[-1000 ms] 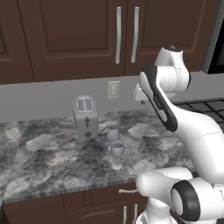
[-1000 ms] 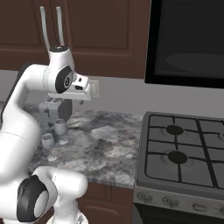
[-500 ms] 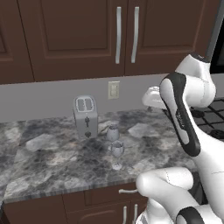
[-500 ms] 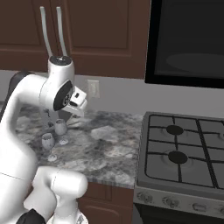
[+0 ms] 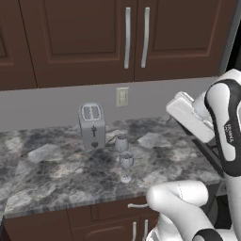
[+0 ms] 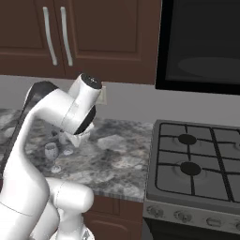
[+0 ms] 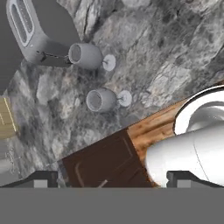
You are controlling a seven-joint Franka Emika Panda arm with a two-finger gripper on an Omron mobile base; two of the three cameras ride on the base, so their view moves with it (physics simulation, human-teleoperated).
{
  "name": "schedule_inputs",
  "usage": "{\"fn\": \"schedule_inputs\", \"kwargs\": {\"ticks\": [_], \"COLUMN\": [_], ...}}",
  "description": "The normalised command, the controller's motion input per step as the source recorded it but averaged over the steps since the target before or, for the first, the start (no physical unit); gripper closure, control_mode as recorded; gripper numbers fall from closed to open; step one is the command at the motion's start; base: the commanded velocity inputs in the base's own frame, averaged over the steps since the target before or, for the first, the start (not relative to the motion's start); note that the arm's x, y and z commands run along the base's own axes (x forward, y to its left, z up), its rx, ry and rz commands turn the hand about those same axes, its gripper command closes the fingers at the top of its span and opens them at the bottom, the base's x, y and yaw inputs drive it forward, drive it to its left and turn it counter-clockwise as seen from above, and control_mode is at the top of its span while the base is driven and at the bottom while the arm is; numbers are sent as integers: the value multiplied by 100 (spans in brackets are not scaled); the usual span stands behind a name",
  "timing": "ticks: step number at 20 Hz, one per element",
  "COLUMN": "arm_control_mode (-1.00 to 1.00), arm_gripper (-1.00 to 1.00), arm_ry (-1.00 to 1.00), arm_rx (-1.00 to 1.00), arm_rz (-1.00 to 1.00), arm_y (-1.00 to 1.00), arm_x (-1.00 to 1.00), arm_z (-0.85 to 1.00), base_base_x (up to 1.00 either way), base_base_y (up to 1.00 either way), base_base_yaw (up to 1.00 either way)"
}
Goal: Retrieve the wine glasses from the counter and place one next to each plate.
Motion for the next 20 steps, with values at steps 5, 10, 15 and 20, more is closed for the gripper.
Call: {"fn": "schedule_inputs", "kwargs": {"ticks": [5, 10, 15, 20], "arm_control_mode": [-100, -100, -100, -100], "arm_gripper": [-100, -100, -100, -100], "arm_ry": [33, 39, 48, 49], "arm_rx": [28, 19, 24, 16], "arm_rz": [-5, -3, 0, 0], "arm_y": [0, 0, -2, -4], "arm_x": [-5, 2, 6, 4], "arm_z": [-21, -13, 0, -3], "base_base_x": [0, 0, 0, 0], "base_base_y": [0, 0, 0, 0], "base_base_yaw": [0, 0, 0, 0]}}
